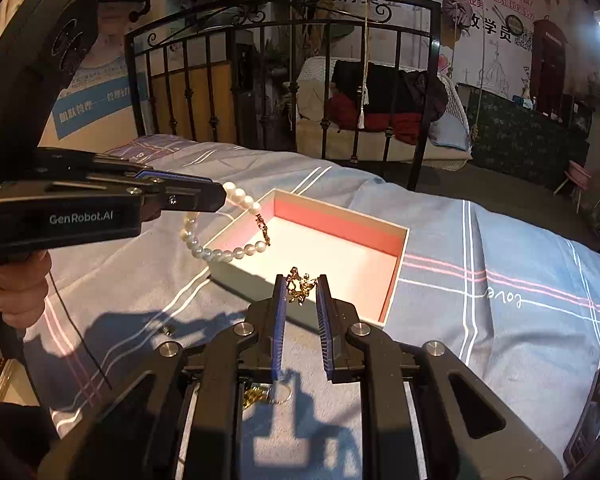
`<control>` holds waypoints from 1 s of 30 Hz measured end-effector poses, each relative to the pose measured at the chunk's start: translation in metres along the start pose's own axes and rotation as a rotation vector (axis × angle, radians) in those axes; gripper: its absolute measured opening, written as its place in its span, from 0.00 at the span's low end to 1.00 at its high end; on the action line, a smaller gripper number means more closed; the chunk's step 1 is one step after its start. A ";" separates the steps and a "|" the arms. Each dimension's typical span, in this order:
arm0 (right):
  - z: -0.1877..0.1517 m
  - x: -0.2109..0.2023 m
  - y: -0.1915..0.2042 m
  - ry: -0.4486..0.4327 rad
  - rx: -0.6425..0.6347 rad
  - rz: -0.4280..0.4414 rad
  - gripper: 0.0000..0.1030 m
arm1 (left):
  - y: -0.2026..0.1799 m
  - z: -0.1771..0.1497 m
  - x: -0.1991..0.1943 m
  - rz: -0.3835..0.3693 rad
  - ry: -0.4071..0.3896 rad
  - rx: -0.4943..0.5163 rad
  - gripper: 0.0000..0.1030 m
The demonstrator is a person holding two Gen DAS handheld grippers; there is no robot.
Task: Organize jewelry
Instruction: 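Carry both items into the pink-lined box and open both tools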
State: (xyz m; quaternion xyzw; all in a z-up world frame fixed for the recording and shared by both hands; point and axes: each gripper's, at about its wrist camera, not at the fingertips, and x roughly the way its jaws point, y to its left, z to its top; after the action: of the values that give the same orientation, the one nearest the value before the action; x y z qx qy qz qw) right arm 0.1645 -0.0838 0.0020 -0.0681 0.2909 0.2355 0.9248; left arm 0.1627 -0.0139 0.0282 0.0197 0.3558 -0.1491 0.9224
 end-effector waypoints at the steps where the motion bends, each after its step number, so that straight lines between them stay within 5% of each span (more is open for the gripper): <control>1: 0.007 0.004 -0.003 -0.003 0.004 0.001 0.15 | 0.001 0.005 0.002 0.005 -0.004 -0.004 0.09; 10: 0.057 0.061 -0.037 0.045 0.075 -0.041 0.15 | 0.017 0.047 0.042 0.060 0.019 -0.059 0.09; 15: 0.044 0.104 -0.046 0.146 0.124 -0.034 0.15 | 0.020 0.053 0.071 0.057 0.087 -0.079 0.09; 30: 0.020 0.144 -0.053 0.230 0.157 -0.010 0.15 | 0.033 0.027 0.128 0.053 0.219 -0.113 0.09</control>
State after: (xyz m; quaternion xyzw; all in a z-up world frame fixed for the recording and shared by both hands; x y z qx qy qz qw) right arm 0.3035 -0.0682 -0.0648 -0.0233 0.4121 0.1980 0.8891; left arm 0.2797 -0.0199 -0.0383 -0.0067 0.4618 -0.1014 0.8812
